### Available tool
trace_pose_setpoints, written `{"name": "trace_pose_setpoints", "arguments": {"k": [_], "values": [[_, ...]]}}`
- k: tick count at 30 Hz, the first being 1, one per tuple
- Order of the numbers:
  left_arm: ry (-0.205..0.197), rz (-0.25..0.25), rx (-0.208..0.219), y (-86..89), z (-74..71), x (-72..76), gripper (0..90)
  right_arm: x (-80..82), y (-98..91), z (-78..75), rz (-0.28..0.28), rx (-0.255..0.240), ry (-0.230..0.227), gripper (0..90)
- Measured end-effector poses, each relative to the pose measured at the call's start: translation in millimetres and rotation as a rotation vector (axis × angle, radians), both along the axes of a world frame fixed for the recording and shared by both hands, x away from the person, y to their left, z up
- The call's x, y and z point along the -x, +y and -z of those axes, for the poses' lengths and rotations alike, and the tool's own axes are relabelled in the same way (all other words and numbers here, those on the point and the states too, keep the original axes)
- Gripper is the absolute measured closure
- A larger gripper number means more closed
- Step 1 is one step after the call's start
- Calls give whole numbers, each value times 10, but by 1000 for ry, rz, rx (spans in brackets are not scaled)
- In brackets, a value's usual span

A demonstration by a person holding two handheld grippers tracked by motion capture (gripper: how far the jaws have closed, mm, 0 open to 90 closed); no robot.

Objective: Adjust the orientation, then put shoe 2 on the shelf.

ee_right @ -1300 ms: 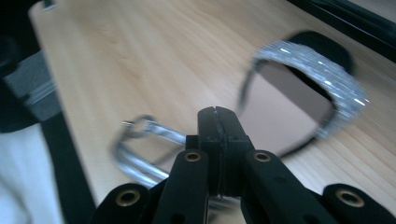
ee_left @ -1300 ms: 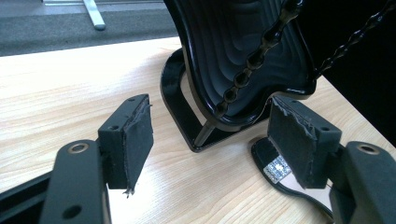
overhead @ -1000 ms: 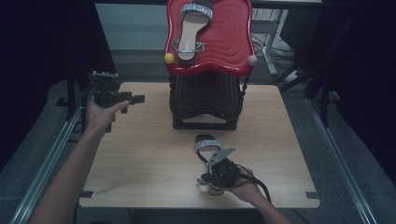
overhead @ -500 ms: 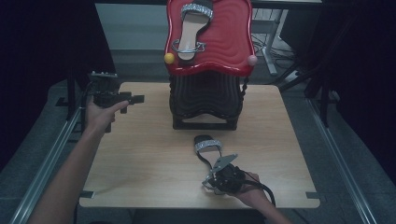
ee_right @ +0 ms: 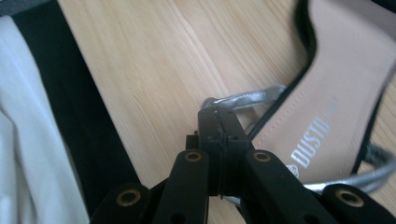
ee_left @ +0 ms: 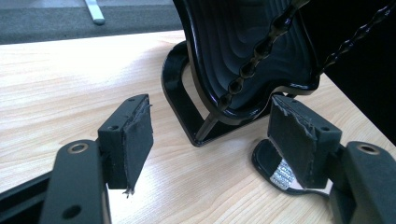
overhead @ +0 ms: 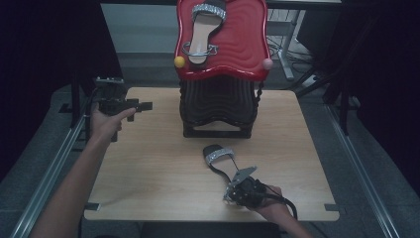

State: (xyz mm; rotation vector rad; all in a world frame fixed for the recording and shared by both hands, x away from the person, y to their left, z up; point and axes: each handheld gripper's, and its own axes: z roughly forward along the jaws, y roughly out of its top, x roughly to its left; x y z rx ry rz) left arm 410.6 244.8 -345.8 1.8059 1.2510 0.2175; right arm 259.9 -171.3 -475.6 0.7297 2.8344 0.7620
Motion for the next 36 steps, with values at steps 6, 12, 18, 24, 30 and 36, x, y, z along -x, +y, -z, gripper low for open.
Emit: {"name": "trace_pose_setpoints", "arguments": {"k": [6, 12, 18, 24, 30, 36], "values": [[2, 3, -2, 0, 11, -1, 307, 45, -177, -85, -18, -91, 33, 779], [4, 1, -3, 18, 15, -3, 308, -116, -498, -524, 90, -248, 1, 491], [8, 8, -5, -14, 22, -12, 308, -545, -311, -528, 191, -144, 28, 288], [9, 4, -9, -11, 33, -18, 307, -755, -76, -404, 220, -52, 71, 226], [4, 1, -4, 7, 31, 16, 308, -827, 60, -308, 234, 18, 102, 197], [7, -1, -6, 22, 48, 21, 307, -855, 155, -204, 233, 94, 101, 172]]}}
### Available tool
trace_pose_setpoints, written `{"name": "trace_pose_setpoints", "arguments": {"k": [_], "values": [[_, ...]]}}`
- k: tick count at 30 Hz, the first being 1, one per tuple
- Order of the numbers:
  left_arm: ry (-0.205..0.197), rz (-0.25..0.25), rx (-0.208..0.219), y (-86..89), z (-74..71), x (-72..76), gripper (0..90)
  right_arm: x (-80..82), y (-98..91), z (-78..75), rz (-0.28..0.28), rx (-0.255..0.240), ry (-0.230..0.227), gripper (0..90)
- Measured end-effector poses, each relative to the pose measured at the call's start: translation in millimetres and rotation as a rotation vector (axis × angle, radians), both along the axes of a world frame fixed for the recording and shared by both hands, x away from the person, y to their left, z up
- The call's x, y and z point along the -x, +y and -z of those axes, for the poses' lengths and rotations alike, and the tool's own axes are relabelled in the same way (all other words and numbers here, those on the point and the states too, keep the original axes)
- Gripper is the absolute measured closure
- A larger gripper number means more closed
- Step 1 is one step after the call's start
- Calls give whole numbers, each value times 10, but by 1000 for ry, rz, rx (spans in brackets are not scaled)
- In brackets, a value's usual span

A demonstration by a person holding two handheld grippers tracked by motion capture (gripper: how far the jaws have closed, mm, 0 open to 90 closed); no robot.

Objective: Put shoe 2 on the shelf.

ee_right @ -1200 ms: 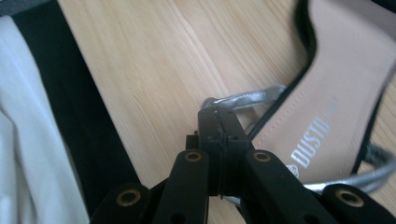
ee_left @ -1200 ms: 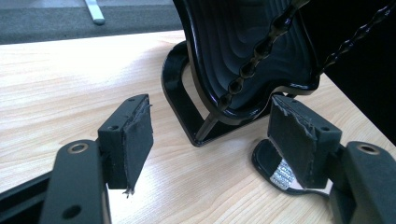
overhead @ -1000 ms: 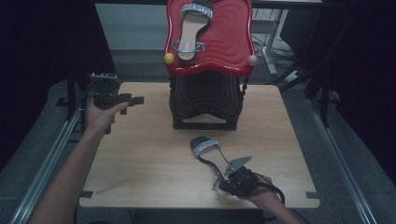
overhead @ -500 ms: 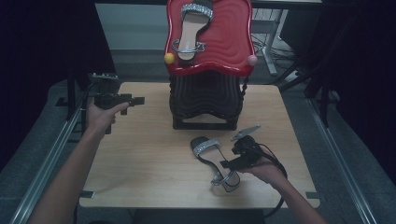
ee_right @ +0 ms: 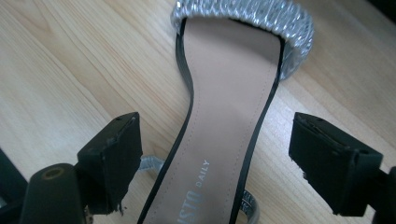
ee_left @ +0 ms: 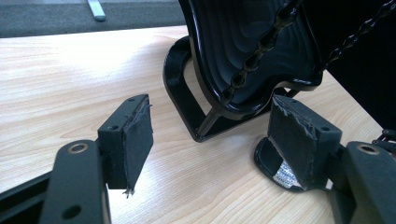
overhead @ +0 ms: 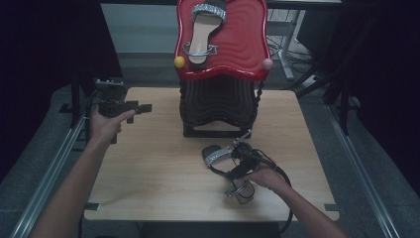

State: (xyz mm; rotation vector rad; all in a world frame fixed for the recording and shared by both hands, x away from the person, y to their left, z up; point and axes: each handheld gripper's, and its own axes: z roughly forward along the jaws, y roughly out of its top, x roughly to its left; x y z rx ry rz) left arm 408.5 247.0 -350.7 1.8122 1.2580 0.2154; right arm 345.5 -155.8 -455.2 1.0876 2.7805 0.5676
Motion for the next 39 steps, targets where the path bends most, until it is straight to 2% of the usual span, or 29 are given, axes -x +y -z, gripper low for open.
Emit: {"name": "trace_pose_setpoints", "arguments": {"k": [4, 9, 16, 18, 19, 21, 22, 24, 26, 29, 34, 38, 39], "values": [[1, -2, 3, 2, 2, -7, 307, -7, 30, 42, 17, 18, 6, 159], [1, 3, 0, -8, 4, -3, 306, -8, 67, 131, 35, 62, 16, 146], [6, 10, -6, -37, 20, -7, 306, 47, 128, 343, 32, 157, 50, 161], [6, 9, -6, -39, 22, -10, 306, 43, 118, 347, 40, 153, 53, 178], [7, 9, -7, -40, 24, -12, 306, 31, 97, 345, 47, 147, 76, 219], [6, 8, -7, -46, 26, -13, 306, 28, 91, 346, 51, 143, 85, 235], [6, 8, -6, -50, 26, -15, 306, 24, 89, 342, 50, 134, 107, 285], [8, 9, -5, -51, 21, -18, 306, 20, 102, 337, 47, 139, 118, 306], [7, 8, -5, -53, 20, -18, 306, 14, 107, 334, 45, 142, 125, 307], [5, 9, -7, -60, 17, -8, 306, -22, 97, 332, 49, 126, 160, 296], [6, 9, -7, -56, 12, -4, 306, -26, 107, 336, 57, 116, 165, 264], [6, 8, -7, -55, 11, -15, 306, -31, 119, 350, 53, 129, 156, 286], [5, 8, -7, -56, 13, -17, 307, -34, 134, 391, 43, 158, 149, 309]]}}
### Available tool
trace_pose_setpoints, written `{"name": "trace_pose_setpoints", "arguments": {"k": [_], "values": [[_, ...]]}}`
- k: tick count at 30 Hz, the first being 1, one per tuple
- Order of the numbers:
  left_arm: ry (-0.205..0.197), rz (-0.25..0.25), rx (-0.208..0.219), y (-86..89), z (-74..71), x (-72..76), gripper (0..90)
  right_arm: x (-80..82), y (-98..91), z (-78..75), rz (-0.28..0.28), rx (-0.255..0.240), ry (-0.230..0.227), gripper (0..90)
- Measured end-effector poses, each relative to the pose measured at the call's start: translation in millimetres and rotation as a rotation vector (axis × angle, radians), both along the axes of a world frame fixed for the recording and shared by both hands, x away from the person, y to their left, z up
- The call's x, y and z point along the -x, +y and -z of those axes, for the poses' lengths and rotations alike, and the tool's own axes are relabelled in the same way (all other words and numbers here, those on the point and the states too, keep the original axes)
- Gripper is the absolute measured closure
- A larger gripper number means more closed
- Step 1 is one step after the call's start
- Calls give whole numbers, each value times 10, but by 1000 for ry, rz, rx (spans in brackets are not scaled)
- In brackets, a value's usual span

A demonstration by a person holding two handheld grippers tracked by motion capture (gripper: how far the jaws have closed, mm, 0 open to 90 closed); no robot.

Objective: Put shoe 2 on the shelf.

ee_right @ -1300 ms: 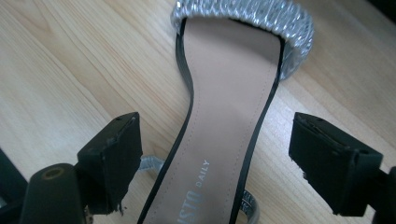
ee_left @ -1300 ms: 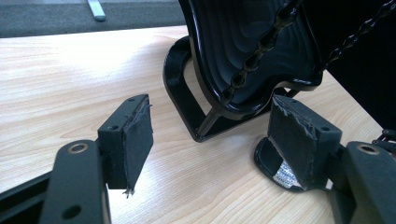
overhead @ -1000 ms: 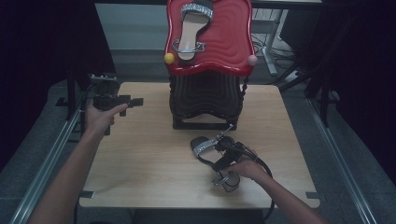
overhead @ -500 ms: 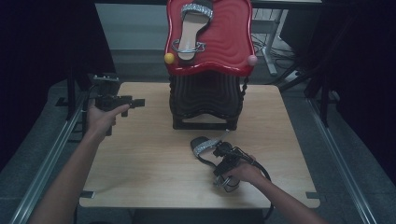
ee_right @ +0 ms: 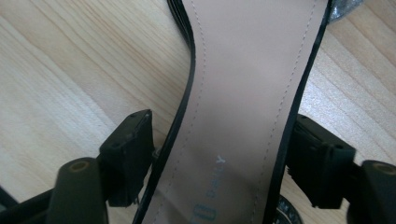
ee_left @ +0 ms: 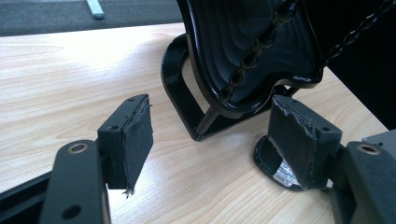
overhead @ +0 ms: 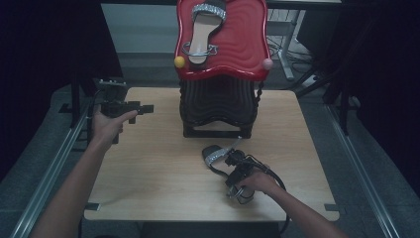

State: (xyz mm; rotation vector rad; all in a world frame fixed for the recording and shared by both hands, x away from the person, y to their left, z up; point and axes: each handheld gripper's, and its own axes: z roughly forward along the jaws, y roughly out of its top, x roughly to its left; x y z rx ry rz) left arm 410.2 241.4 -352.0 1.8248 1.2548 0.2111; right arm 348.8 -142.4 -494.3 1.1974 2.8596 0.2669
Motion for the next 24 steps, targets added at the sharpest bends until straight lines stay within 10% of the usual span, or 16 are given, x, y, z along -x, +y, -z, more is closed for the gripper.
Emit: {"name": "trace_pose_setpoints", "arguments": {"k": [9, 24], "values": [[8, 7, -5, -24, 49, -4, 307, -58, -74, 17, 16, -10, 30, 363], [11, -3, -9, 12, 49, -9, 308, -130, -606, -136, 87, -287, 71, 377]]}}
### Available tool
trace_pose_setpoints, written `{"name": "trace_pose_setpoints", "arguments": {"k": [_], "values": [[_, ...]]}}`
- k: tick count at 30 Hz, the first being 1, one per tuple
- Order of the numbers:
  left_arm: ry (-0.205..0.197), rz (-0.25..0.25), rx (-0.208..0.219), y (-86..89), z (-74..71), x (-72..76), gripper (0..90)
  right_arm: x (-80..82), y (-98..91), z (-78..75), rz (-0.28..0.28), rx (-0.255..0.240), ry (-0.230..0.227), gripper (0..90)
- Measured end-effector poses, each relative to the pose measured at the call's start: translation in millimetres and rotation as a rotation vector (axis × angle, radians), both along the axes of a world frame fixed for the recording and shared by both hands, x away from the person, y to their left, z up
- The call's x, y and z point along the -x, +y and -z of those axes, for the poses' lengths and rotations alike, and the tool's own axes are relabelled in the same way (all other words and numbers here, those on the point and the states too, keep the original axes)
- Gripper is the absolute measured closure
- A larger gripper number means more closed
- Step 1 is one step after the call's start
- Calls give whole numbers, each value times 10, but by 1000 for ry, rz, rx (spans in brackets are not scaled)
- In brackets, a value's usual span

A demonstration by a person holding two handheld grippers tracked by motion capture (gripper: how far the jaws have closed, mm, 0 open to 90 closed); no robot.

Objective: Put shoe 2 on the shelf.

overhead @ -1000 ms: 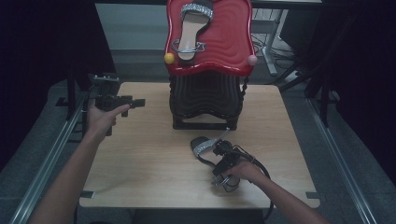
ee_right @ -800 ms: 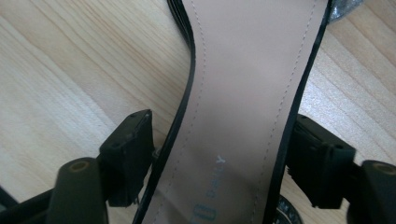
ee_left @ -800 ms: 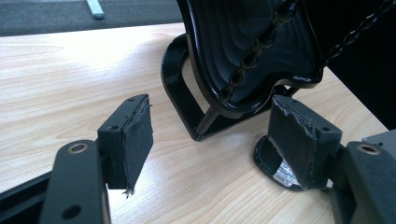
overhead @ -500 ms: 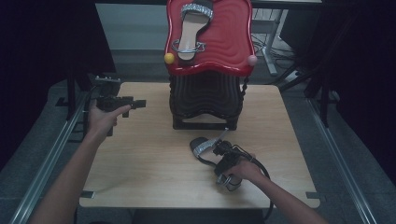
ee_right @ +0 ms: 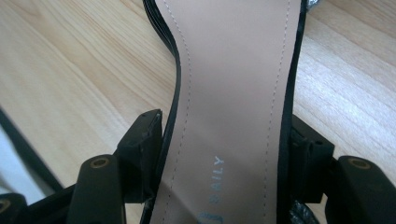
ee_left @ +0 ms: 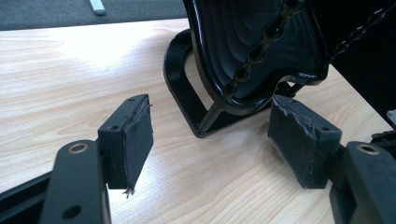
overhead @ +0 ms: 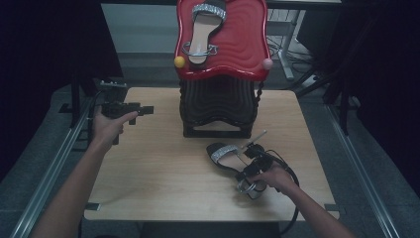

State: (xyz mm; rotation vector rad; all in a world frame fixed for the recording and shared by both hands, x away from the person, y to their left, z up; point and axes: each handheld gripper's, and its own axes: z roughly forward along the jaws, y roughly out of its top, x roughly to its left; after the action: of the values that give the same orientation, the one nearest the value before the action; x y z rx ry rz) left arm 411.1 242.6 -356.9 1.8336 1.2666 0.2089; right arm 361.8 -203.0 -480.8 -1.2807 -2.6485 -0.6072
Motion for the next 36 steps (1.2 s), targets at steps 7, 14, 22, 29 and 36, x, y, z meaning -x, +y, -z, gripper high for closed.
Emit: {"name": "trace_pose_setpoints", "arguments": {"k": [7, 14, 22, 29, 36], "values": [[-2, 2, 1, -19, -14, -5, 308, 120, -321, -145, 51, -112, -34, 379], [0, 5, -2, -28, -2, -14, 309, 275, -740, -269, 123, -250, -52, 380], [1, 5, 0, -53, -13, -25, 310, 443, -1413, -523, 255, -399, -118, 381], [-5, 9, -9, -71, -68, -19, 310, 462, -1829, -917, 337, -526, -216, 383], [-6, 8, -11, -80, -77, -22, 310, 278, -1981, -1672, 355, -590, -315, 384]]}}
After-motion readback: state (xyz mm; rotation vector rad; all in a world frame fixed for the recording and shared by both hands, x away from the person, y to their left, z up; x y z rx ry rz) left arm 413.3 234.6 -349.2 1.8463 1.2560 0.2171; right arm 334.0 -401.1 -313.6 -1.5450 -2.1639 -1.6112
